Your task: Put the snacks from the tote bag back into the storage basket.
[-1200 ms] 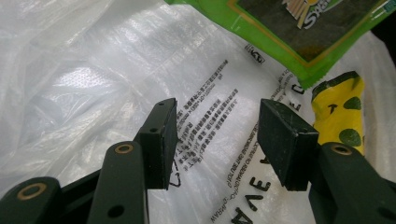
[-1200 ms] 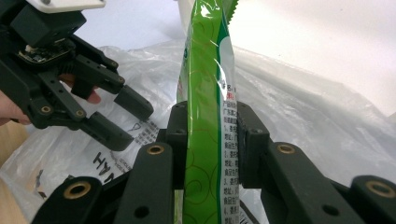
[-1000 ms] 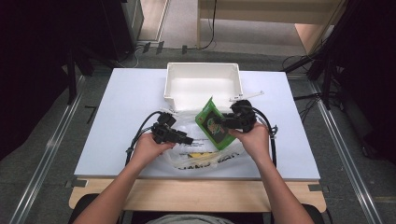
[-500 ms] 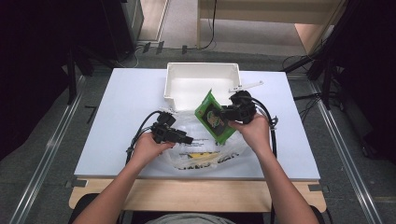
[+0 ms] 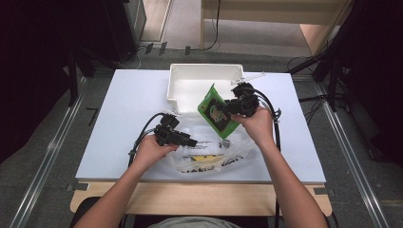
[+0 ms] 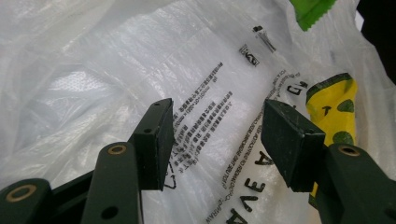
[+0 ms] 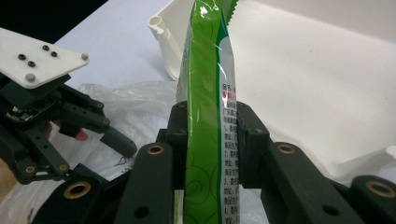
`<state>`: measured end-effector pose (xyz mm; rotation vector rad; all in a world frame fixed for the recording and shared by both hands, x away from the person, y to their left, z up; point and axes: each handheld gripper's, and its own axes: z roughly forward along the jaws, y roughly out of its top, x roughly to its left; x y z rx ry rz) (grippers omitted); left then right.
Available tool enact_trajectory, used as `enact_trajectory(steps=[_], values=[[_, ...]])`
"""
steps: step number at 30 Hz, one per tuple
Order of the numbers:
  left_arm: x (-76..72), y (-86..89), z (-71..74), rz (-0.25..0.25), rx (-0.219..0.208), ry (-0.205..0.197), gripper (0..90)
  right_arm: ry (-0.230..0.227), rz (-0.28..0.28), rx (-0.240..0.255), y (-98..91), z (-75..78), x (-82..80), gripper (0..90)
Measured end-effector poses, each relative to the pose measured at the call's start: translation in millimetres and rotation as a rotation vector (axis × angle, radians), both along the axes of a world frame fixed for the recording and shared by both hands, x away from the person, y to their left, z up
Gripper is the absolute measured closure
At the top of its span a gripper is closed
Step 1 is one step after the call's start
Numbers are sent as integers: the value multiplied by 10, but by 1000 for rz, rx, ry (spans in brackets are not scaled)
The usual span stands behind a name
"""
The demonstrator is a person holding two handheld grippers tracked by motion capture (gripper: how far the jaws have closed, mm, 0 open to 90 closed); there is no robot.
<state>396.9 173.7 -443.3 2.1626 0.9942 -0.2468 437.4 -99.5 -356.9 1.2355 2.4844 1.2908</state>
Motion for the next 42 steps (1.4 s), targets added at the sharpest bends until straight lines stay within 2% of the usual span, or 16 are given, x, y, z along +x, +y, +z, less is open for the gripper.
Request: enact_trajectory(steps=[6, 13, 16, 42], values=[[-12, -7, 15, -8, -13, -10, 455, -2, -5, -8, 37, 56, 109, 729], [-8, 3, 19, -3, -4, -14, 455, -2, -9, -8, 92, 126, 211, 729], [-15, -6, 21, -4, 21, -31, 455, -11, -14, -14, 104, 152, 247, 729], [20, 21, 21, -2, 12, -21, 454, -33, -91, -27, 225, 435, 690, 728]])
